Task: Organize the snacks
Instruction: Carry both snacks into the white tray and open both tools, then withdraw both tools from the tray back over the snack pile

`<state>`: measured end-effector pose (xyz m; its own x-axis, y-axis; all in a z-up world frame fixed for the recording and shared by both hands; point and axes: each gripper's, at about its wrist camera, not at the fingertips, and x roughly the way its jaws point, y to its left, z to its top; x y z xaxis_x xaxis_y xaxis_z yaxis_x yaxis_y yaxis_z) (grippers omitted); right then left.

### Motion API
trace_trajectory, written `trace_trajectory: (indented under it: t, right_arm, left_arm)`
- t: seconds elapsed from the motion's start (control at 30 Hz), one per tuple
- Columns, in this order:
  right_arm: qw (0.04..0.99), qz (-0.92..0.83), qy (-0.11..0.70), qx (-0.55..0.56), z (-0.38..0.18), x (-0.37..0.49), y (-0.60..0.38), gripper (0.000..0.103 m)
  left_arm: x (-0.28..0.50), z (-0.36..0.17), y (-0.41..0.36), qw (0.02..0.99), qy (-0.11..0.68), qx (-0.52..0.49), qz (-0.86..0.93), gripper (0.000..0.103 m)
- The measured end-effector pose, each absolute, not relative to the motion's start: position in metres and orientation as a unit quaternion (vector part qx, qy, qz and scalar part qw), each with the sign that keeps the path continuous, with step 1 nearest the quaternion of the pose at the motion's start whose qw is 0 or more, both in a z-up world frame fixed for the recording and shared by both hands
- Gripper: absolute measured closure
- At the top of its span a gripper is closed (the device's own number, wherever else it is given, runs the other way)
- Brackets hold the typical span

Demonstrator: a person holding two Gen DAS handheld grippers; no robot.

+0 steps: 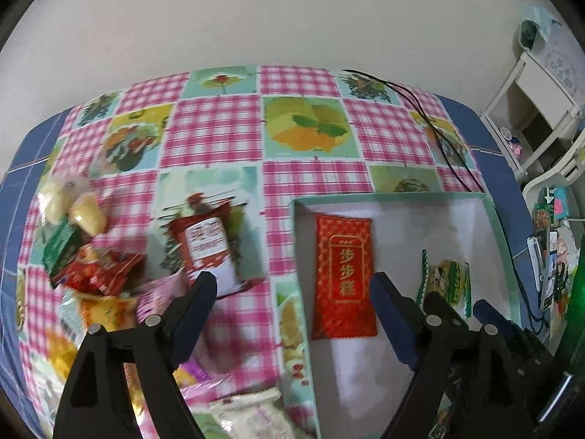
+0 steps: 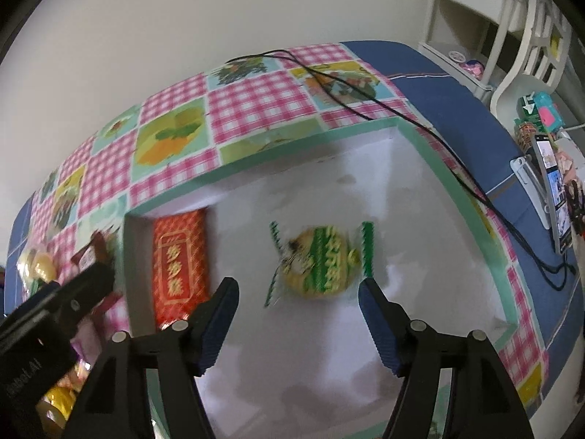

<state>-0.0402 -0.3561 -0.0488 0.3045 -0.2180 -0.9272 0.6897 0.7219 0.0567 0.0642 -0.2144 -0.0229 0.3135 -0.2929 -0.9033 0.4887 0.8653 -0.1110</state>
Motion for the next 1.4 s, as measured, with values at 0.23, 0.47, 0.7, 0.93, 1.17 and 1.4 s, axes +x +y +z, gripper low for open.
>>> trace_trajectory:
  t: [0.23,0.47,0.7,0.93,1.17,1.4]
  right_arm:
    - [0.781,-0.273,0.511,0.234,-0.043,-0.05,-0.333,0.007]
    - [0.782,-0.271,0.512,0.229,-0.039,-0.066,-0.312,0.0]
    - [0.797,-0.253,0.509,0.206,-0.031,-0.08,-0.287,0.0]
    - [0.809,-0.243,0.502,0.184,-0.024,-0.096,-0.263,0.0]
    - [0.812,-0.234,0.501,0.188,-0.025,-0.107,-0.25,0.0]
    - [0.819,-0.228,0.494,0.182,-0.021,-0.111,-0.241,0.0]
  left_arm:
    - [0.05,-0.023,-0.167,0.812,0.542,0.053,-0.21,0.005]
    - [0.037,-0.026,-0.129,0.818,0.546,0.036,-0.179,0.003]
    - [0.017,-0.034,-0.107,0.817,0.549,0.06,-0.166,0.0]
    - [0.004,-0.026,-0.088,0.828,0.535,0.058,-0.158,0.0]
    - [-0.011,-0.023,-0.074,0.835,0.524,0.068,-0.153,0.0]
    - [-0.018,-0.021,-0.061,0.837,0.522,0.061,-0.155,0.0]
